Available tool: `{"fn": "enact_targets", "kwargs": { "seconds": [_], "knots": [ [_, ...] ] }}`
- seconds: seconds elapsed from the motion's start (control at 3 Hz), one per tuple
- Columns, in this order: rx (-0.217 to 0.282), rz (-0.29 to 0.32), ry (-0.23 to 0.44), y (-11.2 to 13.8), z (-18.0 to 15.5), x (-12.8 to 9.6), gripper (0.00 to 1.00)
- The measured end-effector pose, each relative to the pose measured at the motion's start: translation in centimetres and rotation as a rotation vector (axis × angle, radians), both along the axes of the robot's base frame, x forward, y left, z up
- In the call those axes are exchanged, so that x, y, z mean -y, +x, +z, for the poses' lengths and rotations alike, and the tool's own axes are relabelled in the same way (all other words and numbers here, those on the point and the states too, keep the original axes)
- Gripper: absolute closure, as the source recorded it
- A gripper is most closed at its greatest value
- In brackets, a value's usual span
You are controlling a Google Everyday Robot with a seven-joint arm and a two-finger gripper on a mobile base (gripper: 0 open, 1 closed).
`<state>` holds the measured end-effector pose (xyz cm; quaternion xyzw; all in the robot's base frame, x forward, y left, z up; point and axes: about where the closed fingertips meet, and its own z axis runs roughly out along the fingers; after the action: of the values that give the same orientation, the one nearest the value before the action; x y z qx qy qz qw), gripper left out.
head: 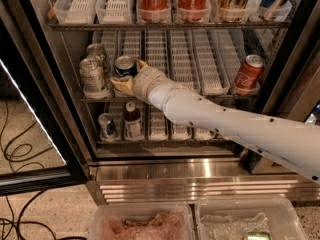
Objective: Pick pepsi can from middle shelf of fridge
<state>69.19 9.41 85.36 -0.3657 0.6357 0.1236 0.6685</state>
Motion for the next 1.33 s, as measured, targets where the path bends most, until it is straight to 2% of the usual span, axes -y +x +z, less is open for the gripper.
{"fn": "enact_targets", "kwargs": {
  "seconds": [0.33, 0.67, 1.0, 1.33],
  "knots": [
    [0.003, 0.010, 0.004, -0.1, 0.3, -0.3, 1.00],
    [0.042, 0.048, -0.021, -1.2, 4.2, -0.1, 1.00],
    [0.067, 0.104, -0.041, -2.7, 6.6, 0.5, 1.00],
    [0.050, 0.187, -0.016, -4.3, 8.1, 1.0, 1.00]
  ]
}}
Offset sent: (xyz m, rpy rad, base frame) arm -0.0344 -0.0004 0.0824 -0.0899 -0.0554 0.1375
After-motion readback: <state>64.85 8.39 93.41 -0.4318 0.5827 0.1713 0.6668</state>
